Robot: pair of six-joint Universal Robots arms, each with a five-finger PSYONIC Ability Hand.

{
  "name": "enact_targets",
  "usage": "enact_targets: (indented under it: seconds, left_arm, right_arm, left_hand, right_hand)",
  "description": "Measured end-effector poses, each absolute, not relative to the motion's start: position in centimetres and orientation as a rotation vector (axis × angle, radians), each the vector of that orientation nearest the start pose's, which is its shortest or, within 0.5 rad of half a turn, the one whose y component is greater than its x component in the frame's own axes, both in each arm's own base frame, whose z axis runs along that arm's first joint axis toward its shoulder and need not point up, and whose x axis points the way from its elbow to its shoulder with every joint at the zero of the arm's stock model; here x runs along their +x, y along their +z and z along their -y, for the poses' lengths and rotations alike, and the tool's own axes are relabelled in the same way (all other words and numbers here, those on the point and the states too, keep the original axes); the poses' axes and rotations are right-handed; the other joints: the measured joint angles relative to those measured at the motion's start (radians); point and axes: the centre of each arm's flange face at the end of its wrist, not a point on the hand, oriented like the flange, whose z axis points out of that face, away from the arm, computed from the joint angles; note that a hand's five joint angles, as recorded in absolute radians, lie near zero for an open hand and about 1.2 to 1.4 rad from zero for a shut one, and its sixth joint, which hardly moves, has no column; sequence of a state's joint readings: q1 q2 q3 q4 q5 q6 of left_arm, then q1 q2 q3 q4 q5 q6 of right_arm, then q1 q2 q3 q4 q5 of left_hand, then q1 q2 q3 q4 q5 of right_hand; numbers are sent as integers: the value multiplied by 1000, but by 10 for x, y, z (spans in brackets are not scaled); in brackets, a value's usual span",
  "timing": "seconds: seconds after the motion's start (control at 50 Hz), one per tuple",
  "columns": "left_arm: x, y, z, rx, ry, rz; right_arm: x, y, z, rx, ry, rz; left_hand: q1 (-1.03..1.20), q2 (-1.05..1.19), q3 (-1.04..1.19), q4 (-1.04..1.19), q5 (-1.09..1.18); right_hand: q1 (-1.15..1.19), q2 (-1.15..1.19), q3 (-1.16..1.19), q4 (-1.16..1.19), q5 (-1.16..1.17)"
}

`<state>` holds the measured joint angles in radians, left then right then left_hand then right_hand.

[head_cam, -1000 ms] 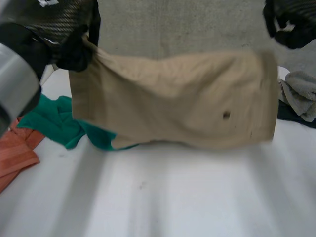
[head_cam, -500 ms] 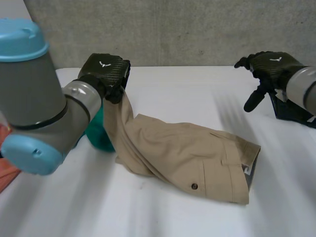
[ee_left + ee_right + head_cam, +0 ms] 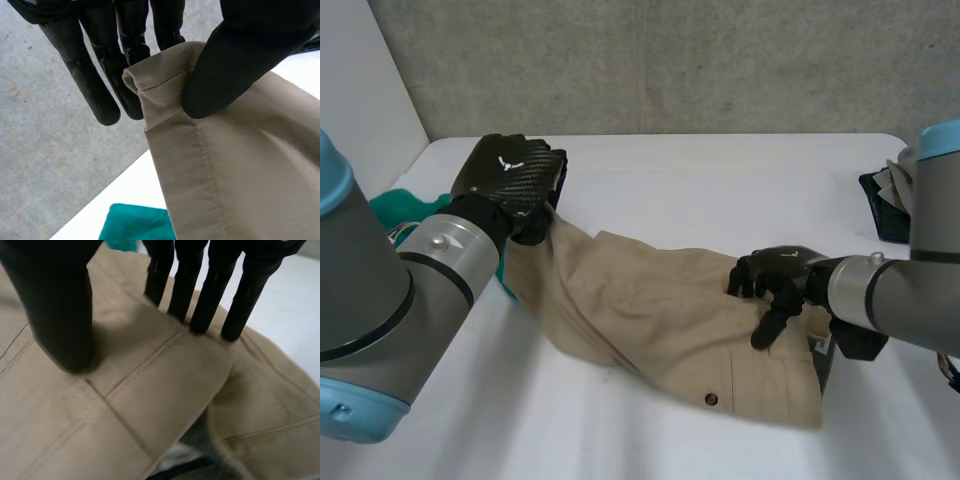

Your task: Fold the laundry.

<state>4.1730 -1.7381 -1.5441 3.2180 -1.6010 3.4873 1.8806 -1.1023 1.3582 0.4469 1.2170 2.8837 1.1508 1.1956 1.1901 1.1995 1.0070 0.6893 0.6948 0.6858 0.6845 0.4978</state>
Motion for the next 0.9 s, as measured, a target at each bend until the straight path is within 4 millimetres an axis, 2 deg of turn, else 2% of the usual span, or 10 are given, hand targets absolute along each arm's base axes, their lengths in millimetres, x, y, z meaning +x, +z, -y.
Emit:
enact_targets:
  seconds: [0.02, 0.06, 0.16, 0.22, 0.4, 0.48, 0.54, 0.62, 0.72, 0.9]
  left_arm:
    - [-284, 269, 226, 986, -2218, -2164]
    - [-286, 267, 230, 982, -2224, -2160]
    - [-292, 272, 247, 955, -2302, -2100]
    - [-298, 290, 266, 909, -2424, -1995]
    - [-299, 411, 319, 477, -3008, -1244]
    - [-297, 435, 323, 375, -3126, -1084]
    - [-299, 431, 325, 389, -3154, -1121]
    - [-304, 399, 327, 477, -3088, -1323]
    - [-303, 335, 324, 586, -2890, -1649]
    - [-298, 213, 278, 840, -2455, -2098]
  right_arm:
    - [257, 193, 267, -915, -1219, -2370]
    - [260, 195, 275, -913, -1317, -2346]
    - [267, 221, 299, -893, -1591, -2230]
    - [273, 258, 320, -853, -1852, -2083]
    - [273, 401, 352, -519, -2653, -1353]
    - [273, 420, 351, -454, -2763, -1145]
    - [276, 412, 353, -480, -2768, -1096]
    - [280, 381, 357, -557, -2700, -1179]
    - [280, 328, 363, -656, -2574, -1374]
    - [271, 206, 360, -952, -2233, -1873]
  left_hand:
    - [0, 0, 0, 0, 0]
    - [0, 0, 0, 0, 0]
    - [0, 0, 0, 0, 0]
    - [0, 1, 3, 0, 0]
    - [0, 3, 5, 4, 0]
    - [0, 3, 5, 4, 0]
    - [0, 3, 5, 4, 3]
    - [0, 3, 5, 4, 7]
    - [0, 3, 5, 4, 7]
    - [0, 3, 5, 4, 8]
  right_hand:
    - [241, 263, 254, 254, 256]
    - [431, 458, 446, 455, 450]
    - [440, 484, 494, 505, 478]
    - [440, 484, 500, 510, 478]
    - [440, 484, 500, 512, 478]
    - [440, 484, 500, 512, 502]
    - [440, 484, 500, 512, 506]
    - [440, 484, 500, 512, 506]
    - [440, 484, 500, 513, 506]
    - [440, 484, 500, 513, 506]
